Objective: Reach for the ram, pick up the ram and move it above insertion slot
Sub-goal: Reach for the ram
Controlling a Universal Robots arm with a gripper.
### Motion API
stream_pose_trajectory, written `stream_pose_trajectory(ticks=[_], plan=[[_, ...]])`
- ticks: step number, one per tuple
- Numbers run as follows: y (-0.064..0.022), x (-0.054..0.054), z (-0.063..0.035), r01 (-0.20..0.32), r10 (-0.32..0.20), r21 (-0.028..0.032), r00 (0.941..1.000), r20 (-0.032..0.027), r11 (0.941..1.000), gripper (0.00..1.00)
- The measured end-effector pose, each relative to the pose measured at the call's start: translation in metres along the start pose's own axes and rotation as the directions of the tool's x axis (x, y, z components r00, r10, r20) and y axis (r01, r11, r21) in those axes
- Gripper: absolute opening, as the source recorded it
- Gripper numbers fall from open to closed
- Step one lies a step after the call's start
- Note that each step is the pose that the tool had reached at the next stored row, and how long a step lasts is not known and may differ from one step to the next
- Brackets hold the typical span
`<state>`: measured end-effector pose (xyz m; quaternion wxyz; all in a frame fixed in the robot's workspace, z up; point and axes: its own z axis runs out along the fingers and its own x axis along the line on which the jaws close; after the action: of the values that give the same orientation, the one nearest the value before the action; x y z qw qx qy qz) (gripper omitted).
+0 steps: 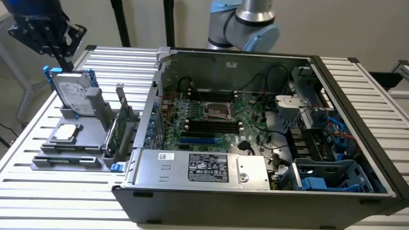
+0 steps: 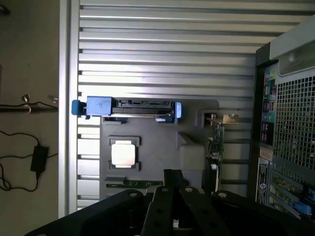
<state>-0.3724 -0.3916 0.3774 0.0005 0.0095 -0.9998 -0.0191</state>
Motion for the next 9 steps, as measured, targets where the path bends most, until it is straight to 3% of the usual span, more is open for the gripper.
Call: stream_pose_trajectory(ticks=[9], plan=[[-0.0366, 0.007, 0.0002, 0.0, 0.0, 0.0, 1.0, 0.0002, 1.0, 0.11]])
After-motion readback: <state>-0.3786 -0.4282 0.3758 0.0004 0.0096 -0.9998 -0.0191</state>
